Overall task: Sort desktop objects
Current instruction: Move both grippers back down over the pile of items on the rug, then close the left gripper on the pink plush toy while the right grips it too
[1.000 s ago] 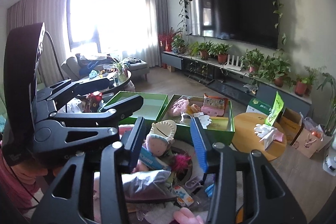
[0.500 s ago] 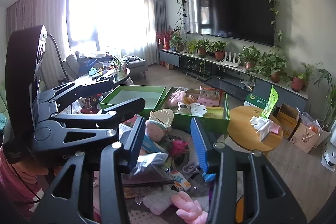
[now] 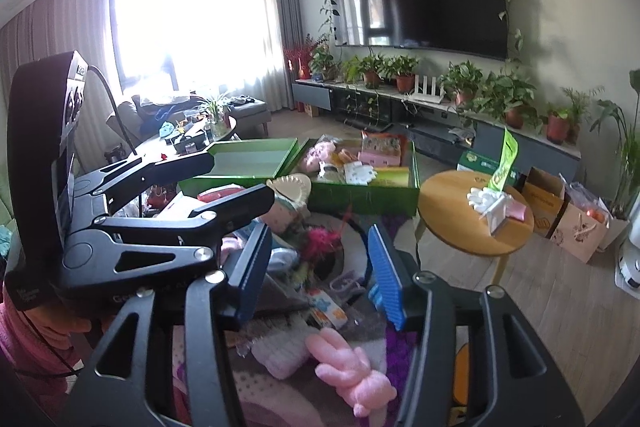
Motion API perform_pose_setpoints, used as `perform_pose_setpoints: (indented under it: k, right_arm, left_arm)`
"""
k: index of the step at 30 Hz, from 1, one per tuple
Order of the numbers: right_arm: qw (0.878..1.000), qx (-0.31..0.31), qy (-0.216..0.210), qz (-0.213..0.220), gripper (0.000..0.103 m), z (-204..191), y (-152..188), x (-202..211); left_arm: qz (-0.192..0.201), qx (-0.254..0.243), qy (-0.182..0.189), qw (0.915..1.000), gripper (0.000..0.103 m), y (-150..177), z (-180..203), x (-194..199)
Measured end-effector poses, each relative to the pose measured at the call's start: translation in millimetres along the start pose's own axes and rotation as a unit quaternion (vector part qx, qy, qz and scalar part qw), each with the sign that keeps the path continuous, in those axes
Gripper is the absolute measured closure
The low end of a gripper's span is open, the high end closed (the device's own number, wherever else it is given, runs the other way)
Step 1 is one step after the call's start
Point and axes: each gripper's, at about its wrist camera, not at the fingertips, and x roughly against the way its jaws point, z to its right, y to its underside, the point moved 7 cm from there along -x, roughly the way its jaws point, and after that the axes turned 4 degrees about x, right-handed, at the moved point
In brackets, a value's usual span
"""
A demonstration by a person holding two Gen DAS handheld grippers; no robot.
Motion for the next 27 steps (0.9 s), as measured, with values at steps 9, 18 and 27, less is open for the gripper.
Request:
perform_pose_setpoints:
  k: [9, 18, 27]
  right_arm:
    - [0.999, -0.027, 0.0, -0.025, 0.051, 12.6, 34.9, -2.0]
    - [0.995, -0.08, 0.003, -0.06, 0.05, 32.3, 78.8, -9.8]
    - [0.986, -0.123, 0.033, -0.108, 0.05, 54.7, 132.6, -27.9]
  left_arm:
    - [-0.023, 0.005, 0.019, 0.9995, 0.028, 26.4, 16.8, -11.8]
    - [-0.068, -0.017, 0.043, 0.9967, 0.028, 60.1, 41.6, -36.9]
    - [-0.099, -0.016, 0.049, 0.9937, 0.028, 84.3, 50.7, -58.3]
